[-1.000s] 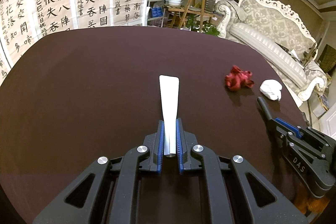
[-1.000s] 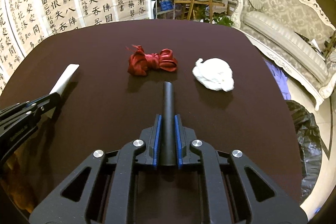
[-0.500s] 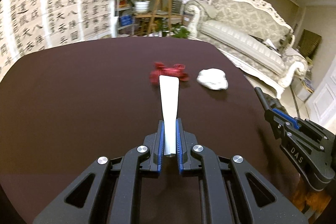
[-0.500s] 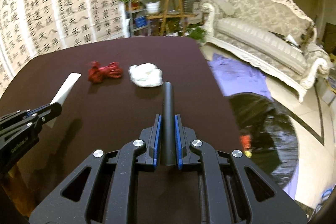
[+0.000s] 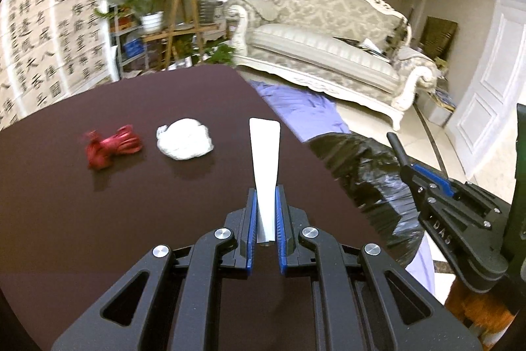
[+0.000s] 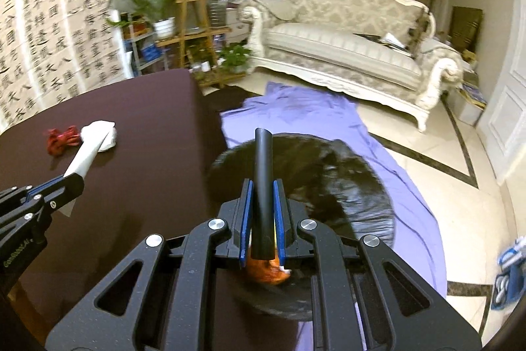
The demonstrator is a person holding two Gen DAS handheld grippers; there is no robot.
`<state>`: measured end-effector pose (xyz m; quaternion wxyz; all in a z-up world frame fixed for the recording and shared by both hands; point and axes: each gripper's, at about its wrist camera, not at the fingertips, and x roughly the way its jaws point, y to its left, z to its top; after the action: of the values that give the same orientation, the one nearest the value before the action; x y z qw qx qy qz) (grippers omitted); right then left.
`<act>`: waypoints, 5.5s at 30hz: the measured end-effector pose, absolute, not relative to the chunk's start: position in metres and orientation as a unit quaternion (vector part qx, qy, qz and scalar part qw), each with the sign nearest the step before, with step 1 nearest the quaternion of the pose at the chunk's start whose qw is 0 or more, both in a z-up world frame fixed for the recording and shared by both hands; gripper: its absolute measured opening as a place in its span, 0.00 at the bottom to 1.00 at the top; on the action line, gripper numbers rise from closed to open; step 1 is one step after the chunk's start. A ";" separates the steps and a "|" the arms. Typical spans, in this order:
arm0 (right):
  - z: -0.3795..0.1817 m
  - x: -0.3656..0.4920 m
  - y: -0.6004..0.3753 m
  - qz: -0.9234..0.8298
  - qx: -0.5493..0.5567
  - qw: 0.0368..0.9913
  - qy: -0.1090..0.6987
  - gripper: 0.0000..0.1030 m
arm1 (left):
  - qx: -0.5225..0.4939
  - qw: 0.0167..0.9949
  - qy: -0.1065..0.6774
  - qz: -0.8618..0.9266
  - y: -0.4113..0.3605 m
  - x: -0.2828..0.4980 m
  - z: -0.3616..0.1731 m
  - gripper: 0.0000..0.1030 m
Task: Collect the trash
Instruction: 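Carry the white tube and black pen over the black bin, then open both tools to drop the tube and pen into the bin, then move both open tools back over the red cloth and tissue, then close the left tool around the red ribbon cloth, then grasp the white tissue with the right tool while the left tool holds the red cloth, then carry the red cloth and white tissue over the black bin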
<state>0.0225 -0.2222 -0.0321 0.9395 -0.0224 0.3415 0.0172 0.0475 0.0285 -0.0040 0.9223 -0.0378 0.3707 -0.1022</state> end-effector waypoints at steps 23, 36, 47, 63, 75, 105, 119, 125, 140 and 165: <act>-0.056 0.055 -0.282 -0.034 0.017 0.935 0.352 0.12 | 0.023 0.916 0.379 -0.129 -0.060 0.095 -0.021 0.11; -0.060 0.061 -0.283 -0.043 0.011 0.933 0.358 0.23 | 0.035 0.907 0.399 -0.132 -0.067 0.104 -0.028 0.20; -0.056 0.054 -0.285 -0.065 0.007 0.933 0.353 0.39 | 0.019 0.907 0.403 -0.123 -0.055 0.102 -0.025 0.47; -0.049 0.047 -0.212 0.018 0.009 0.932 0.362 0.54 | -0.004 0.923 0.383 -0.041 0.033 0.073 -0.015 0.66; -0.042 0.053 -0.109 0.124 -0.049 0.919 0.372 0.60 | -0.047 0.912 0.404 0.060 0.129 0.074 -0.026 0.68; -0.054 0.087 -0.042 0.163 -0.090 0.892 0.412 0.64 | -0.068 0.904 0.422 0.027 0.162 0.107 -0.034 0.30; -0.054 0.103 -0.020 0.172 -0.083 0.890 0.414 0.64 | -0.087 0.901 0.421 0.062 0.185 0.088 -0.034 0.29; -0.054 0.108 -0.012 0.174 -0.084 0.888 0.417 0.58 | -0.087 0.902 0.418 0.069 0.185 0.081 -0.034 0.29; -0.051 0.081 -0.024 0.168 -0.085 0.897 0.401 0.33 | -0.085 0.907 0.409 0.061 0.178 0.067 -0.025 0.28; -0.026 0.005 -0.191 0.029 -0.023 0.937 0.346 0.34 | -0.028 0.929 0.363 -0.065 0.045 0.027 -0.002 0.28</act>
<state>0.0047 -0.1915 -0.0262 0.9373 -0.0235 0.3465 0.0292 0.0273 0.0449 -0.0015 0.9292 -0.0279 0.3629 -0.0649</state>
